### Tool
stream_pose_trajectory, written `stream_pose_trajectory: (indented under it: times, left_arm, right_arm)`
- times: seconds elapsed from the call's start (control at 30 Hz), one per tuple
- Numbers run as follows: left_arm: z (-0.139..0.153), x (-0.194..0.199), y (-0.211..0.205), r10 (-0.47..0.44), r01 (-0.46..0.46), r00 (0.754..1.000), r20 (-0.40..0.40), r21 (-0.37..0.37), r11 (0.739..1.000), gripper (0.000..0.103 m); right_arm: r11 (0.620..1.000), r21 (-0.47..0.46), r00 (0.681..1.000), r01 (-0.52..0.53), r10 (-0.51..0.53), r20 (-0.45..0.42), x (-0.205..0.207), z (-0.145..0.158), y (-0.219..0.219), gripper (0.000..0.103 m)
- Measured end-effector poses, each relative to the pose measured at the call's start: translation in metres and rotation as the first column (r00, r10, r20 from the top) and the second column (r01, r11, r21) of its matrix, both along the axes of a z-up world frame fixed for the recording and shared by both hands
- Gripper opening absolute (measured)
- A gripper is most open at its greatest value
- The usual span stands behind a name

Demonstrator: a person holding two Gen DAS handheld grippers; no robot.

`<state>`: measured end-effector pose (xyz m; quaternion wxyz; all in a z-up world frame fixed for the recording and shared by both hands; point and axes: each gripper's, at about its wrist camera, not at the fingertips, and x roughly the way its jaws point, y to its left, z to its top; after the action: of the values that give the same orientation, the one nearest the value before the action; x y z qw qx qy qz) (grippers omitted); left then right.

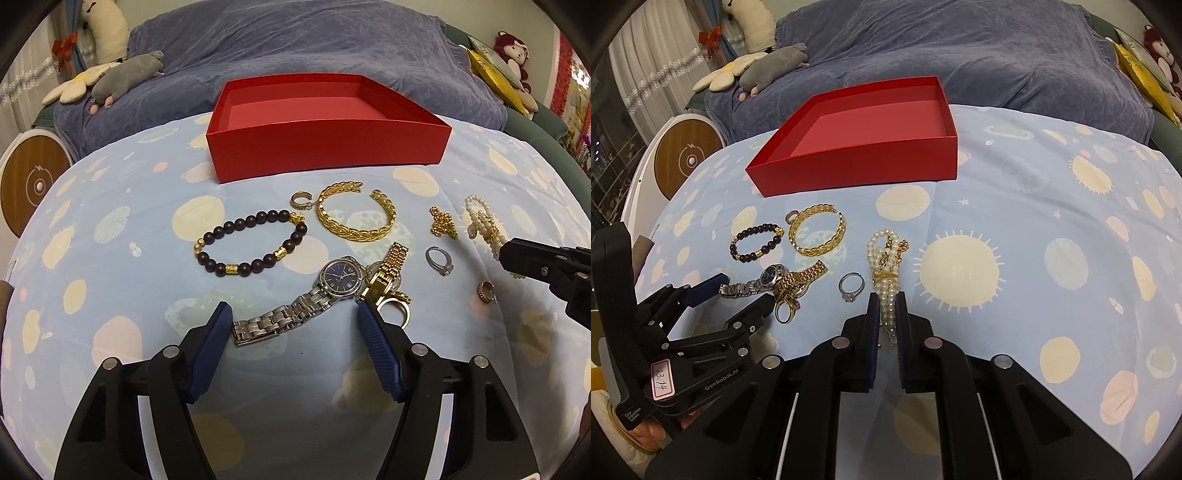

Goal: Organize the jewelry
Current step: 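Grasp the silver watch band with the left tool while the right tool holds the pearls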

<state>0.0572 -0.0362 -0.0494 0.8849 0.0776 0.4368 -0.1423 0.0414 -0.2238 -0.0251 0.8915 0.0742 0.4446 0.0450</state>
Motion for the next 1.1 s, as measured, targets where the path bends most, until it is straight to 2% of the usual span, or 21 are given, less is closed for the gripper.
stream_pose_trajectory:
  times: [0.1, 0.4, 0.63, 0.67, 0.7, 0.8, 0.9, 1.1]
  left_arm:
    - [0.002, -0.002, -0.005, -0.026, 0.026, 1.000, 0.000, -0.009, 1.000, 0.048]
    - [0.002, 0.008, -0.008, -0.001, 0.001, 1.000, 0.012, -0.017, 1.000, 0.050]
    - [0.002, 0.010, -0.011, -0.017, 0.017, 1.000, 0.012, -0.032, 0.999, 0.049]
    - [0.002, 0.009, -0.012, -0.022, 0.022, 1.000, 0.013, -0.033, 0.999, 0.045]
    - [0.002, 0.008, -0.014, -0.027, 0.027, 1.000, 0.016, -0.032, 0.999, 0.035]
    - [0.004, 0.005, -0.016, -0.042, 0.043, 0.999, 0.013, -0.034, 0.999, 0.015]
    - [0.006, 0.004, -0.014, -0.048, 0.047, 0.999, -0.011, -0.071, 0.996, 0.009]
    - [0.012, 0.004, -0.007, -0.034, 0.029, 0.999, -0.035, -0.130, 0.991, 0.009]
  right_arm:
    - [1.000, 0.000, 1.000, -0.001, 0.001, 0.001, -0.001, 0.000, 0.000, 0.008]
    - [1.000, 0.004, 1.000, -0.004, 0.004, -0.003, -0.003, 0.000, 0.002, 0.008]
    - [1.000, 0.003, 1.000, -0.015, 0.015, -0.006, -0.003, -0.001, 0.008, 0.008]
    - [1.000, 0.002, 1.000, -0.016, 0.016, -0.006, -0.002, -0.001, 0.008, 0.008]
    - [1.000, 0.003, 1.000, -0.016, 0.016, -0.005, -0.002, -0.001, 0.008, 0.008]
    - [1.000, -0.001, 1.000, -0.019, 0.019, -0.001, -0.002, 0.000, 0.010, 0.008]
    - [1.000, -0.002, 1.000, -0.020, 0.020, 0.001, -0.003, 0.000, 0.009, 0.008]
    - [1.000, 0.003, 1.000, -0.015, 0.015, 0.006, -0.002, 0.003, 0.008, 0.008]
